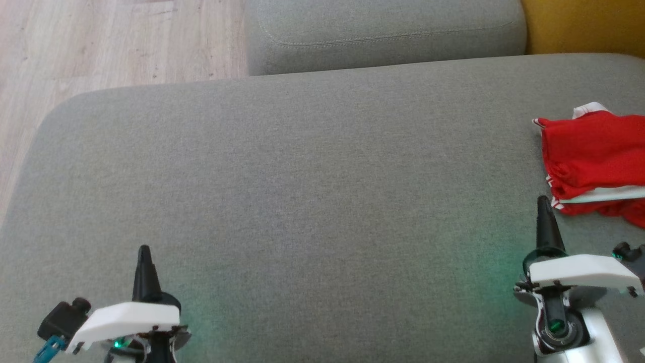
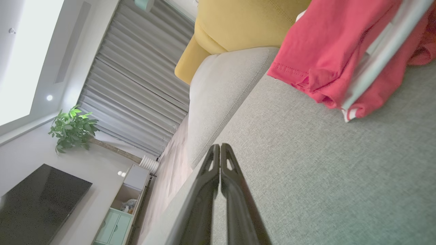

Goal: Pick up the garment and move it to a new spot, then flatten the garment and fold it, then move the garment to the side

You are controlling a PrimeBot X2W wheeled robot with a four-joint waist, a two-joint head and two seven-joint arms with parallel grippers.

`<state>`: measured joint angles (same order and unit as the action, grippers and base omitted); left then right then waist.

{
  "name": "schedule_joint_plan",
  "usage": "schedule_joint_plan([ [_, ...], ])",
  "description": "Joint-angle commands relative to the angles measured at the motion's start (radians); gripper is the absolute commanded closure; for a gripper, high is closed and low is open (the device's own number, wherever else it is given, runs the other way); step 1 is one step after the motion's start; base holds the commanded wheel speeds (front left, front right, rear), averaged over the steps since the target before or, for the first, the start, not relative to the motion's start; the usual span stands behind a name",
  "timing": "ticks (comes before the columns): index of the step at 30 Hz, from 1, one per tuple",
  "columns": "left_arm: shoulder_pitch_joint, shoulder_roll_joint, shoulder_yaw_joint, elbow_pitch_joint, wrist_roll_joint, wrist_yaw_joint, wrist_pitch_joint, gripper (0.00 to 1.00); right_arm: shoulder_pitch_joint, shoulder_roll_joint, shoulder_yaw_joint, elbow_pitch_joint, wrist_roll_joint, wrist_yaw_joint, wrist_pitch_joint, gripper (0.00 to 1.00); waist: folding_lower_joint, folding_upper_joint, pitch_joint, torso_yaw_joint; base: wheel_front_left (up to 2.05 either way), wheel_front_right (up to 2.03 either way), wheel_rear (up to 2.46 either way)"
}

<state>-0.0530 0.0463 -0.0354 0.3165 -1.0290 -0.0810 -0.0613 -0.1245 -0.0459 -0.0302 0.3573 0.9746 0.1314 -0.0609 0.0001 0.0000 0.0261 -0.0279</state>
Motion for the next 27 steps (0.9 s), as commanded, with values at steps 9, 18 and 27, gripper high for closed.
schedule_joint_plan([
  [9, -0.047, 0.003, 0.043, -0.042, -0.103, -0.015, 0.033, 1.0, -0.01, -0.008, -0.006, -0.052, 0.115, 0.0, 0.03, 1.0, 0.0, 0.0, -0.004, 0.005, 0.0, 0.0, 0.0],
  [18, -0.049, 0.003, 0.063, -0.047, -0.192, -0.021, 0.06, 1.0, -0.005, -0.008, -0.02, -0.064, 0.214, 0.0, 0.057, 1.0, 0.0, 0.0, -0.007, 0.009, 0.0, 0.0, 0.0],
  [27, -0.05, 0.003, 0.081, -0.052, -0.272, -0.027, 0.083, 1.0, 0.0, -0.008, -0.032, -0.074, 0.301, -0.001, 0.08, 1.0, 0.0, 0.0, -0.011, 0.013, 0.0, 0.0, 0.0],
])
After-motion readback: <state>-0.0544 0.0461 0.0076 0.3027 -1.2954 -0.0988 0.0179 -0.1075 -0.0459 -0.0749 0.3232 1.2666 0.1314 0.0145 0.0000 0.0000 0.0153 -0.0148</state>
